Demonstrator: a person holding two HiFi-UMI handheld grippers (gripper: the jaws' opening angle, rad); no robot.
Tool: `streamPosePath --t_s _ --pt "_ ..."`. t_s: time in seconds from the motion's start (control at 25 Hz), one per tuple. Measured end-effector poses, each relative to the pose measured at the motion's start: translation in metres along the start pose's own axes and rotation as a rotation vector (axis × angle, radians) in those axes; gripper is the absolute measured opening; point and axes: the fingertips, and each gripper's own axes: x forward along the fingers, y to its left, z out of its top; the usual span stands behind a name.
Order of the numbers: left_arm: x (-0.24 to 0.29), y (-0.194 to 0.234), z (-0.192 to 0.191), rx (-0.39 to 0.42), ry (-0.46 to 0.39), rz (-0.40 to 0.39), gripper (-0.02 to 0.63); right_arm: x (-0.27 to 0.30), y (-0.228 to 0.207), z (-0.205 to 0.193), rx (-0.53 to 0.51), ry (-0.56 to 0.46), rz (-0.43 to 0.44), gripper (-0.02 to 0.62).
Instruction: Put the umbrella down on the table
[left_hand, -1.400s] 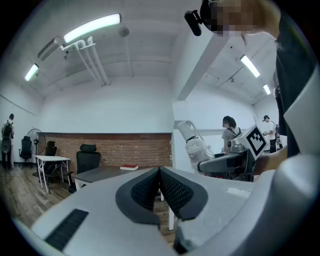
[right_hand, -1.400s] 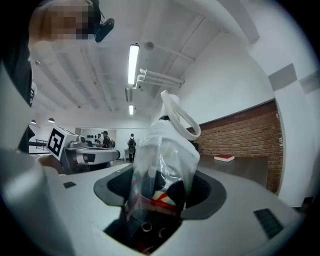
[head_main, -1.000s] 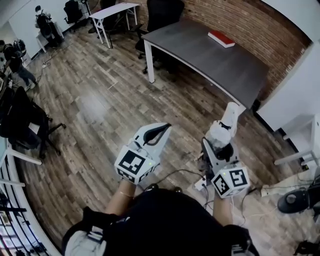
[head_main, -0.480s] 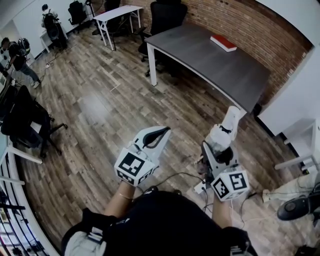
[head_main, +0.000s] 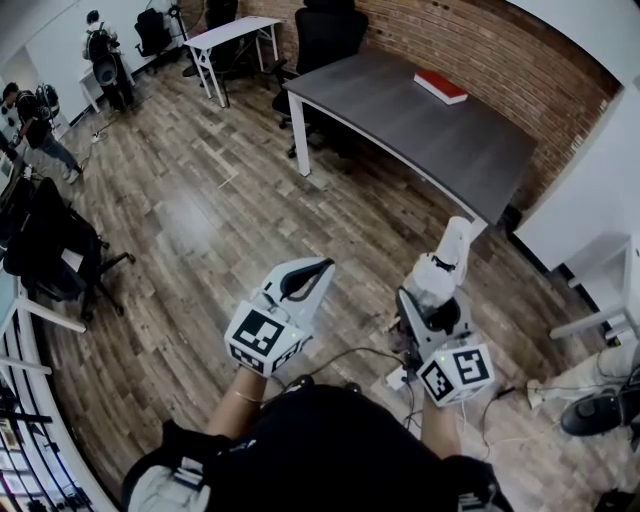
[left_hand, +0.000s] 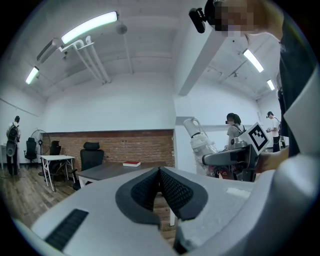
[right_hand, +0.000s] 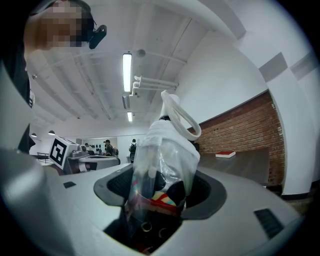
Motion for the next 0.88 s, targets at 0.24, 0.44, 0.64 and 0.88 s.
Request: streamPosePath --t_s 0.24,0.44,0.64,0.88 --pt "0.011 -0.016 0.007 0.017 -0.018 0.005 0.002 -0.013 -0.013 0.003 0.001 -0.008 0.007 0.284" --pt "0.025 -0.030 0.006 0.022 -0.015 0.016 0.002 -0.024 -0.031 0.004 0.007 -0.014 0.013 0.284" --pt "0.032 -0.044 0.005 0.021 -0.009 0.030 0.002 -0.037 -0.043 0.002 0.013 -0.009 0.026 0.284" --pt "0.029 -0.057 0.001 0.026 0.004 0.052 0.002 -0.053 -0.052 -0.004 0.030 -0.009 0.030 0.284"
